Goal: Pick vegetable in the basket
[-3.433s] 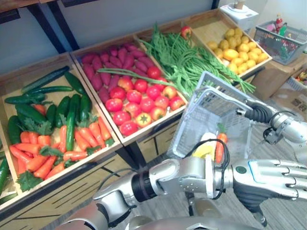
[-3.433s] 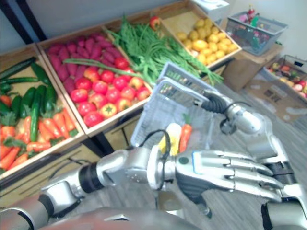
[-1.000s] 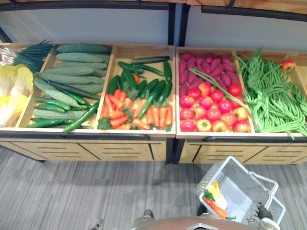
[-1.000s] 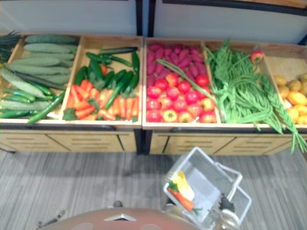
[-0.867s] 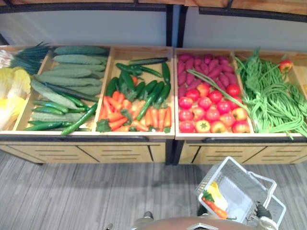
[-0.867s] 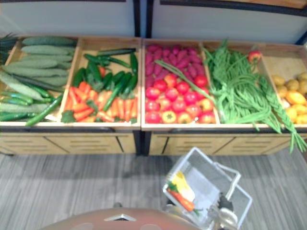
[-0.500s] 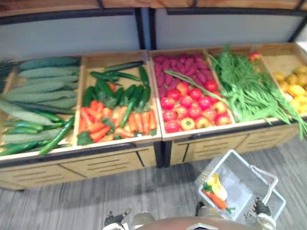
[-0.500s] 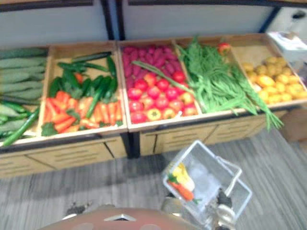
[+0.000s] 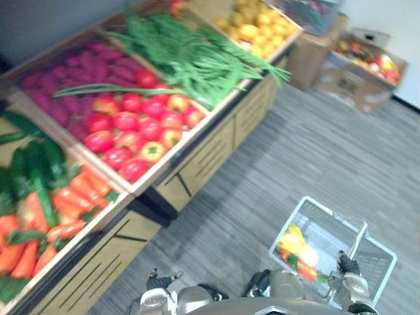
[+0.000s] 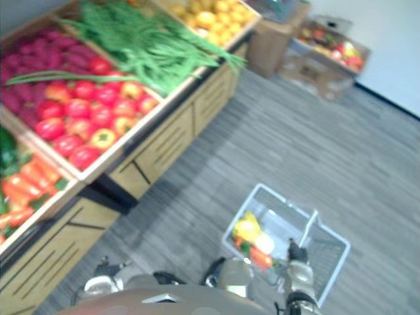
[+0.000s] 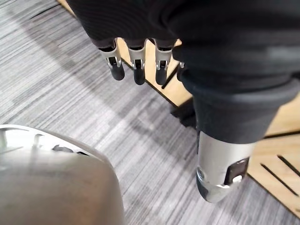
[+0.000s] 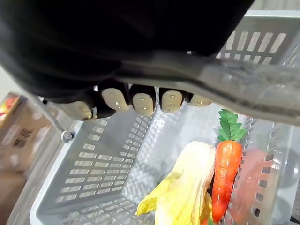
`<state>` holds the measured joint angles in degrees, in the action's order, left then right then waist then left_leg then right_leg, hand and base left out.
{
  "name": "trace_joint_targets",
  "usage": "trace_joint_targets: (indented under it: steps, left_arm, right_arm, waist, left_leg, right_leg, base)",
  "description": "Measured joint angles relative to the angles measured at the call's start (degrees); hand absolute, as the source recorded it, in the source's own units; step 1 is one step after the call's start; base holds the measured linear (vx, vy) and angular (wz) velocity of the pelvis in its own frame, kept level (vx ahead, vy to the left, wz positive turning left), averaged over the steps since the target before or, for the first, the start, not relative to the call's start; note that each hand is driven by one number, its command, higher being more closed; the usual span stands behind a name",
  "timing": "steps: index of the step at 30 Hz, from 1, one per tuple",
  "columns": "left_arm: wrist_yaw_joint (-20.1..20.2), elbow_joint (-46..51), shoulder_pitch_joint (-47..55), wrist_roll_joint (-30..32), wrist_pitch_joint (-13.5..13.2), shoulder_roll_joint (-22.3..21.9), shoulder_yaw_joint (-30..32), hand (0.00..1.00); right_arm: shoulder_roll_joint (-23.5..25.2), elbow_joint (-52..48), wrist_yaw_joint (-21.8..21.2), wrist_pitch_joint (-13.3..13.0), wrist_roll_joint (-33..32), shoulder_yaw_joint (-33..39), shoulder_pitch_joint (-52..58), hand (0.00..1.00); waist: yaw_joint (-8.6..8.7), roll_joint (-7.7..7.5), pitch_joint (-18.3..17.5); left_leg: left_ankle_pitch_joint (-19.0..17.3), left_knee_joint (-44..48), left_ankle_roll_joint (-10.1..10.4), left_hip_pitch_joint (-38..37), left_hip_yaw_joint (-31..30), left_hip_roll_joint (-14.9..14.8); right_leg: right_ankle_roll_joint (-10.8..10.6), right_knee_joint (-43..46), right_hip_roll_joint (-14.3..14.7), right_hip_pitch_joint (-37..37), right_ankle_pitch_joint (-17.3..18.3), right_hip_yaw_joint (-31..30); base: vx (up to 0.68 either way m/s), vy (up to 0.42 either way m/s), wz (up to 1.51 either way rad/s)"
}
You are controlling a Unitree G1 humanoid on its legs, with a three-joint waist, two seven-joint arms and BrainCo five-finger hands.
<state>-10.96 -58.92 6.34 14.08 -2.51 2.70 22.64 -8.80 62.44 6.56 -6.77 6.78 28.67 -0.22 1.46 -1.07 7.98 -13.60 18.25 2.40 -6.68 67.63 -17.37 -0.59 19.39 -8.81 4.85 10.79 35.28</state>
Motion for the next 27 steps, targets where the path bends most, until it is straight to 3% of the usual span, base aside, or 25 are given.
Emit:
trace_joint_targets:
  steps: [2, 3, 6, 7, 8, 9, 10, 11, 13, 14, 15, 17, 19, 20, 21, 23, 27]
  left_arm:
    - [0.04, -0.40, -0.09, -0.03, -0.06, -0.50, 0.07, 0.00]
    - [0.05, -0.53, -0.50, -0.03, -0.06, -1.06, 0.07, 0.00]
    - [0.04, -0.49, -0.82, -0.03, -0.22, -1.26, 0.08, 0.00]
    - [0.02, -0.43, -0.86, -0.05, -0.40, -1.25, 0.08, 0.00]
    - [-0.02, -0.42, -0.83, -0.21, -0.73, -1.22, 0.10, 0.00]
    - [-0.13, -0.35, -0.78, -0.44, -1.28, -1.10, 0.17, 0.00]
    - [-0.13, -0.26, -0.67, -0.48, -1.61, -0.89, 0.15, 0.00]
    - [-0.19, -0.15, -0.48, -0.49, -1.89, -0.86, 0.12, 0.00]
    - [-0.34, -0.19, 1.72, -0.47, -1.97, -1.28, -0.26, 0.00]
    - [-0.40, -0.21, 2.23, -0.47, -1.99, -1.36, -0.31, 0.00]
    - [-0.40, -0.37, 3.08, -0.41, -1.97, -1.42, -0.35, 0.00]
    - [-0.54, -0.42, 3.96, -0.27, -1.98, -1.47, -0.35, 0.00]
    - [-0.57, -0.42, 4.02, -0.09, -1.97, -1.58, -0.45, 0.00]
    - [-0.85, -0.33, 4.00, 0.62, -2.03, -0.63, -0.83, 0.00]
    - [-1.07, -0.31, 4.04, 0.72, -2.05, -0.36, -1.09, 0.00]
    - [-1.52, -0.46, 3.41, 0.84, -2.00, 1.72, -3.10, 0.00]
    - [-1.60, -0.59, 2.32, 1.50, -2.09, 2.56, -4.71, 0.00]
  right_arm:
    - [-0.22, 0.44, 0.01, 0.49, 0.00, -0.20, 0.02, 1.00]
    - [-0.27, 0.41, 0.14, 0.50, -0.04, -0.20, 0.36, 1.00]
    - [0.02, 0.40, 0.44, 0.16, -0.48, -0.96, 1.63, 1.00]
    - [-0.21, 0.42, 0.43, 0.17, -0.45, -2.71, 1.58, 1.00]
    - [-0.21, 0.45, 0.43, 0.17, -0.37, -3.56, 1.55, 1.00]
    - [-0.24, 0.43, 0.41, 0.00, 0.08, -5.33, 1.46, 1.00]
    - [-0.41, 0.44, 0.40, -0.33, 0.13, -6.68, 1.00, 1.00]
    - [-0.40, 0.44, 0.38, -0.55, 0.14, -6.66, 0.81, 1.00]
    - [-0.21, 1.03, 0.33, -1.03, 0.15, -6.62, 0.54, 1.00]
    - [-0.21, 1.11, 0.32, -1.06, 0.14, -6.59, 0.54, 1.00]
    - [-0.32, 1.16, 0.29, -1.15, 0.13, -6.55, 0.59, 1.00]
    - [-0.26, 1.26, 0.28, -1.43, 0.09, -6.56, 0.34, 1.00]
    - [-0.32, 1.18, 0.30, -1.48, 0.06, -6.55, 0.29, 1.00]
    - [0.48, 1.24, 0.38, -1.56, 0.05, -6.46, 0.31, 1.00]
    - [0.91, 1.17, 0.40, -1.70, 0.04, -6.43, 0.39, 1.00]
    - [1.66, 1.17, 0.42, -2.01, 0.04, -5.92, 0.40, 1.00]
    - [1.61, 0.73, 0.45, -2.03, 0.07, -4.90, 0.87, 1.00]
  waist:
    - [0.08, 0.42, -0.22]
    - [0.25, 1.71, -0.51]
    - [0.77, 1.90, -0.65]
    - [0.84, 2.13, -0.73]
    - [0.56, 1.80, -0.54]
    - [-0.29, 1.37, -0.29]
    - [-0.46, 1.31, -0.24]
    - [-0.48, 1.22, -0.18]
    - [-1.64, 1.12, -0.12]
    - [-1.66, 1.12, -0.12]
    - [-1.61, 1.11, -0.12]
    - [-1.67, 1.11, -0.11]
    - [-1.64, 1.52, -0.16]
    - [-1.89, 1.02, -0.70]
    - [-1.85, 0.29, -0.85]
    - [-1.69, -2.55, -1.08]
    - [-1.86, -3.32, -1.63]
  left_leg:
    - [0.20, 0.19, 0.25, 0.14, 0.87, -0.24]
    - [0.52, 1.36, 0.21, 0.25, 0.82, -1.12]
    - [1.87, 12.80, -0.04, 0.25, -1.25, -7.46]
    - [3.40, 18.00, -0.17, 0.60, -3.72, -10.14]
    - [4.63, 20.49, -0.24, 1.21, -6.29, -11.01]
    - [5.39, 24.48, -0.08, 4.55, -14.74, -11.22]
    - [3.37, 25.97, 0.77, 8.28, -26.16, -8.52]
    - [2.48, 25.59, 1.20, 9.78, -31.59, -6.12]
    - [0.61, 18.33, 2.77, 10.63, -46.73, 2.06]
    - [0.53, 16.16, 2.91, 10.70, -49.53, 3.33]
    - [0.38, 10.88, 3.21, 10.58, -56.03, 5.83]
    - [0.66, -0.04, 3.19, 10.59, -66.75, 8.06]
    - [2.97, -6.30, 3.48, 10.59, -69.37, 7.81]
    - [3.81, -8.04, 4.34, 10.62, -67.58, 9.67]
    - [3.94, -8.43, 4.13, 10.64, -67.05, 10.34]
    - [4.30, -9.75, 2.22, 10.48, -64.46, 14.18]
    - [3.31, -10.43, -0.07, 9.54, -61.52, 17.47]
  right_leg:
    - [0.06, -5.17, 2.38, -0.43, 0.00, -2.24]
    - [0.82, -7.00, 3.54, -0.51, -0.54, -3.19]
    - [1.70, -9.87, 5.84, -3.23, -1.16, -4.46]
    - [2.29, -10.72, 6.56, -4.39, -1.51, -5.61]
    - [2.49, -11.30, 6.81, -5.01, -1.63, -6.62]
    - [2.69, -12.16, 6.84, -5.67, -2.03, -9.12]
    - [2.45, -12.40, 6.16, -5.88, -2.23, -11.26]
    - [2.18, -12.31, 5.81, -5.95, -2.41, -12.47]
    - [1.40, -12.32, 4.64, -6.43, -3.13, -18.14]
    - [1.11, -12.33, 4.59, -6.39, -3.30, -19.31]
    - [0.56, -12.39, 4.61, -5.94, -3.59, -21.67]
    - [-0.94, -13.28, 5.07, -4.67, -4.27, -26.19]
    - [-2.62, -13.96, 5.16, -3.53, -5.27, -28.40]
    - [-5.05, -15.49, 3.42, -2.85, -6.86, -30.46]
    - [-5.65, -16.04, 2.94, -2.76, -7.25, -30.70]
    - [-7.82, -17.91, -0.72, -1.99, -9.24, -32.76]
    - [-9.07, -19.26, -3.91, -1.80, -10.33, -34.79]
  base:
    - [-0.08, -0.114, -0.96]
    - [-0.10, -0.071, -0.57]
    - [-0.09, -0.070, -0.31]
    - [-0.06, -0.085, -0.37]
    - [-0.04, -0.047, -0.62]
    - [-0.01, 0.011, -0.81]
    - [-0.01, 0.045, -0.85]
    - [0.01, 0.099, -1.05]
    - [0.04, 0.138, -1.26]
    - [0.04, 0.182, -1.17]
    - [0.02, 0.217, -0.93]
    - [0.05, 0.312, -1.08]
    - [0.07, 0.348, -0.83]
    - [0.06, 0.270, -0.64]
    - [0.11, 0.308, -0.58]
    - [0.10, 0.271, -0.28]
    - [0.10, 0.268, -0.27]
